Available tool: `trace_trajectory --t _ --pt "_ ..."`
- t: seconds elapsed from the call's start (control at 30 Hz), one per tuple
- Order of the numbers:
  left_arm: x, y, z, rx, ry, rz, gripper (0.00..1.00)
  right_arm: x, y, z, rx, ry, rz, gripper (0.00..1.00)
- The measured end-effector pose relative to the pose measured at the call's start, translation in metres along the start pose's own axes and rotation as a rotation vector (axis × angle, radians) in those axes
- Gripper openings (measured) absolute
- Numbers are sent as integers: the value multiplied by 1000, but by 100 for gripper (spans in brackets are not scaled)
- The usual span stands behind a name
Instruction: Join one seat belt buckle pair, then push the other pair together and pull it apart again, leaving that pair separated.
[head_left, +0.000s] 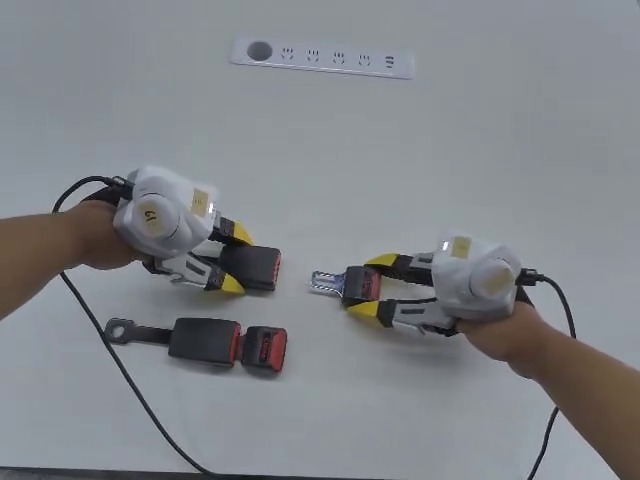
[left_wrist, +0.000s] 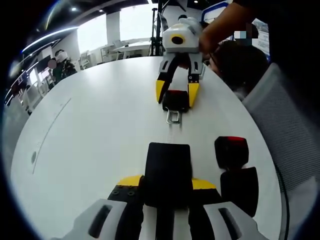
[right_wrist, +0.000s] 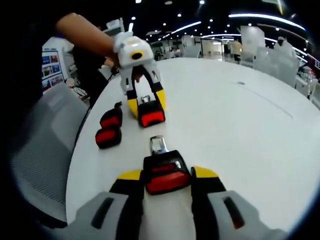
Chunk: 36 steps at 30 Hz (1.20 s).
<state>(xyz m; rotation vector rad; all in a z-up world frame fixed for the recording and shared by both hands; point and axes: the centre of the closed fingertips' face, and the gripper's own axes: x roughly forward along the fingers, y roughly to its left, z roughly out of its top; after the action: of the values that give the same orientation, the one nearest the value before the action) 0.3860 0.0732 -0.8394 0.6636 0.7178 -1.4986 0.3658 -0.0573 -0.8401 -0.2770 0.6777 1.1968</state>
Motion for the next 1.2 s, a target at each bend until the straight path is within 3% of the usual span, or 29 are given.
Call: trace_trajectory --t 0.9,1.2 --pt "0 -1 0 -2 6 2 35 -43 -16 -34 -31 62 -51 38" --pt "0 -2 2 13 23 3 35 -44 -17 -33 -20 75 -47 38"
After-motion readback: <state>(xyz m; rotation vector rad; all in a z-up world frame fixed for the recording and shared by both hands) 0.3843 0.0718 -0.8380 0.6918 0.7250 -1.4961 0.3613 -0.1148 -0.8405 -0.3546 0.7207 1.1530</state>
